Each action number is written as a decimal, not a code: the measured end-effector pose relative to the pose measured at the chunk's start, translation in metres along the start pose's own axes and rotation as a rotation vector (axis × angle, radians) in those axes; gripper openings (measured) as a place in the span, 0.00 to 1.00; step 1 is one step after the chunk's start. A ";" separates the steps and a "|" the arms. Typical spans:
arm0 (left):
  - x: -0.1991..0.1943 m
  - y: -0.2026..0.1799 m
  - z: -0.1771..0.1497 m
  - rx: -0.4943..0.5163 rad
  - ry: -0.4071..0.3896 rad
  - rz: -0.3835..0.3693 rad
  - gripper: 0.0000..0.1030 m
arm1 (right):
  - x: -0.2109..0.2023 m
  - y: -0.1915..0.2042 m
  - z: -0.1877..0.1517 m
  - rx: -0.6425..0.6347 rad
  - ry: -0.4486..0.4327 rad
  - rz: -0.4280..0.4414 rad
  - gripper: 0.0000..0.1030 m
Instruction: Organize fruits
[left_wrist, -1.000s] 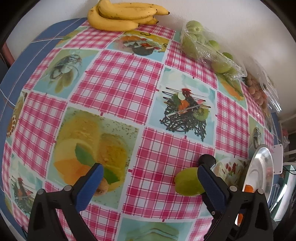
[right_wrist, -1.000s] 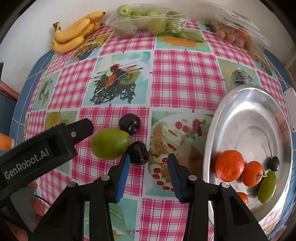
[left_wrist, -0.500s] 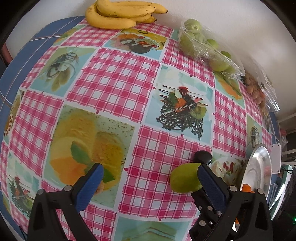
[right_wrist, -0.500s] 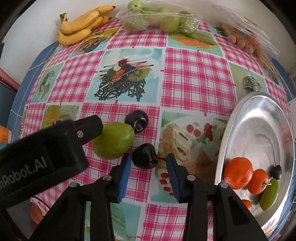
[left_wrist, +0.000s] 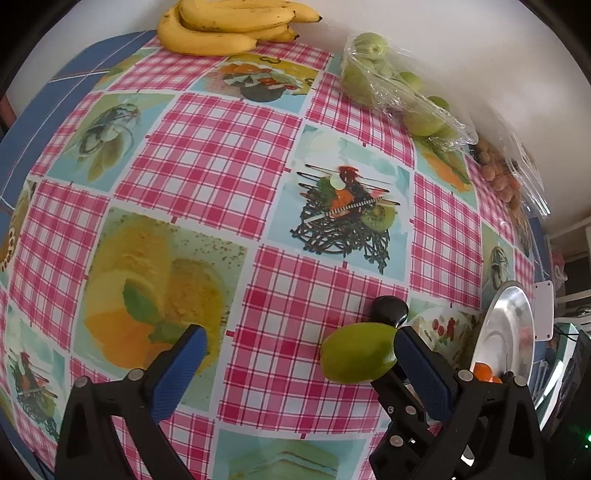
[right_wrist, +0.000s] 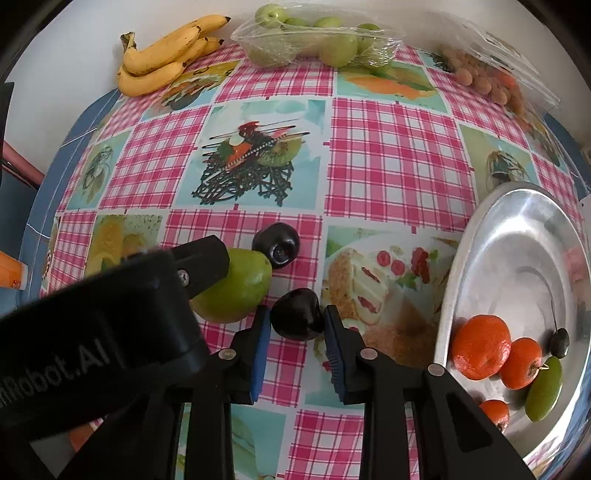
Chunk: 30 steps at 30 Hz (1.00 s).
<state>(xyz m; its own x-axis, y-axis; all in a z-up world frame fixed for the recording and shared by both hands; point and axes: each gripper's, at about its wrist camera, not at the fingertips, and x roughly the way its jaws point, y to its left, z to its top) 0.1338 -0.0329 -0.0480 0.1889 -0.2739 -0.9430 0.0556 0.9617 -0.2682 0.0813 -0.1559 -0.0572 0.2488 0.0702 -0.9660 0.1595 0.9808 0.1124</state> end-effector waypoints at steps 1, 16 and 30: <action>0.001 -0.001 0.000 0.002 0.000 0.001 0.99 | -0.001 -0.002 0.000 0.006 0.000 0.003 0.29; 0.011 -0.018 -0.006 0.046 0.020 -0.028 0.83 | -0.013 -0.029 -0.004 0.079 -0.013 0.022 0.29; 0.026 -0.049 -0.019 0.069 0.078 -0.107 0.64 | -0.013 -0.038 -0.004 0.107 -0.004 0.016 0.29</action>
<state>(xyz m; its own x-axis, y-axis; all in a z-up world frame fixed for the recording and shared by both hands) 0.1172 -0.0872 -0.0630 0.1013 -0.3711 -0.9231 0.1387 0.9240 -0.3563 0.0680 -0.1928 -0.0500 0.2556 0.0844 -0.9631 0.2568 0.9545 0.1518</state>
